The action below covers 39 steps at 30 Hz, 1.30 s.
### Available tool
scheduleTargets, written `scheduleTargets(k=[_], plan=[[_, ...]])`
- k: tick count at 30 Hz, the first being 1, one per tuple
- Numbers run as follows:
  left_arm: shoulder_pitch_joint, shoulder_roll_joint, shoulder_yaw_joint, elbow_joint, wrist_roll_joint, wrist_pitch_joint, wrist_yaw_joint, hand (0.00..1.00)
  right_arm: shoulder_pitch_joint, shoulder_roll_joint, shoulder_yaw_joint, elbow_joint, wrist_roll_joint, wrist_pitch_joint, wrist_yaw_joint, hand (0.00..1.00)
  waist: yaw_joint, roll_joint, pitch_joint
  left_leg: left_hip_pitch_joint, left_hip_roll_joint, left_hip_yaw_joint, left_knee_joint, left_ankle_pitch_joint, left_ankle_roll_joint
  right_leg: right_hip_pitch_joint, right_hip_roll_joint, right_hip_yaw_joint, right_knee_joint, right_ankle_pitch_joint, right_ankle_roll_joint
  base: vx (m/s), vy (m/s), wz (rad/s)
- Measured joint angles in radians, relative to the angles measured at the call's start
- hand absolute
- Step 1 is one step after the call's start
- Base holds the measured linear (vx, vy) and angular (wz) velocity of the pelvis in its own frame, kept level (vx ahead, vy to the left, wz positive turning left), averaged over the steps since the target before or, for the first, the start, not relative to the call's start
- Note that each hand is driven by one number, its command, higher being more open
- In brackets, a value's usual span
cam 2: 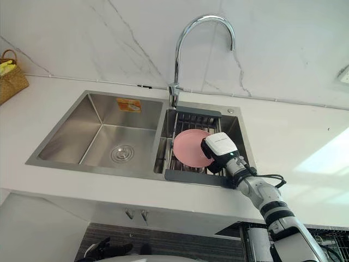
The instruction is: Walk over to the sink, pick up the cup, carry it to the dishwasher, place the cup inside the dishwasher, then close the dishwasher door
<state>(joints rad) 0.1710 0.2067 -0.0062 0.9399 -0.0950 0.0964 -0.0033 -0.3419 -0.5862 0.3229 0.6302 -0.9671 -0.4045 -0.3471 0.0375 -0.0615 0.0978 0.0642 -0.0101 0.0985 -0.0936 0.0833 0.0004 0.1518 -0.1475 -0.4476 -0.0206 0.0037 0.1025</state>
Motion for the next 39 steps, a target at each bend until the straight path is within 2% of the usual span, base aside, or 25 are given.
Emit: scheduleTargets(k=[7,15,27,30,32,35,36,39], plan=[[0.0,-0.001,0.0,0.001,0.017,-0.013,0.003,1.0,0.026,-0.011,0.0,-0.026,0.0,-0.012,-0.061,0.0,0.001,0.001,0.0,0.0,0.008,0.034,0.0,-0.007,0.005,-0.002,0.0,0.004,0.0,-0.001,0.0,0.0,0.001,-0.01],[0.002,-0.007,0.001,0.0,0.017,-0.019,0.014,1.0,0.099,0.003,-0.049,-0.098,0.028,-0.011,-0.175,0.0,-0.002,0.014,0.009,0.001,0.011,0.035,0.0,0.0,-0.005,-0.006,0.004,0.01,0.003,-0.003,-0.002,0.01,0.001,-0.01],[0.01,-0.03,0.01,0.003,0.017,-0.038,0.04,1.0,0.19,0.073,-0.163,-0.192,0.166,0.008,-0.184,0.0,-0.01,0.044,0.013,0.004,0.028,0.031,0.0,0.012,-0.014,-0.009,0.018,0.01,0.005,-0.009,-0.012,0.0,0.0,0.0],[0.011,-0.032,0.01,0.006,0.016,-0.04,0.044,1.0,0.22,0.109,-0.185,-0.197,0.211,0.007,-0.257,0.0,-0.015,0.05,0.013,0.004,0.033,0.03,0.0,0.015,-0.018,-0.009,0.023,0.01,0.005,-0.01,-0.015,0.0,0.0,0.0],[0.012,-0.037,0.01,0.01,0.016,-0.041,0.046,1.0,0.229,0.167,-0.215,-0.198,0.267,0.01,-0.306,0.0,-0.025,0.057,0.012,0.005,0.034,0.028,0.0,0.018,-0.018,-0.009,0.023,0.009,0.007,-0.011,-0.017,-0.02,-0.001,0.01],[0.014,-0.05,0.01,0.01,0.016,-0.042,0.048,1.0,0.234,0.212,-0.237,-0.2,0.353,0.013,-0.329,0.0,-0.025,0.078,0.01,0.004,0.035,0.026,0.0,0.018,-0.019,-0.008,0.023,0.007,0.007,-0.011,-0.018,-0.03,0.004,0.03],[0.015,-0.053,0.01,0.01,0.015,-0.043,0.049,1.0,0.234,0.237,-0.249,-0.204,0.386,0.009,-0.376,0.0,-0.025,0.083,0.009,0.004,0.035,0.025,0.0,0.017,-0.02,-0.007,0.023,0.005,0.006,-0.011,-0.018,-0.02,0.006,0.03],[0.019,-0.055,0.009,0.01,0.015,-0.045,0.049,1.0,0.238,0.288,-0.278,-0.204,0.48,0.008,-0.403,0.0,-0.026,0.087,0.007,0.008,0.036,0.024,0.0,0.017,-0.021,-0.002,0.024,0.004,0.005,-0.012,-0.019,0.0,0.0,0.0]])
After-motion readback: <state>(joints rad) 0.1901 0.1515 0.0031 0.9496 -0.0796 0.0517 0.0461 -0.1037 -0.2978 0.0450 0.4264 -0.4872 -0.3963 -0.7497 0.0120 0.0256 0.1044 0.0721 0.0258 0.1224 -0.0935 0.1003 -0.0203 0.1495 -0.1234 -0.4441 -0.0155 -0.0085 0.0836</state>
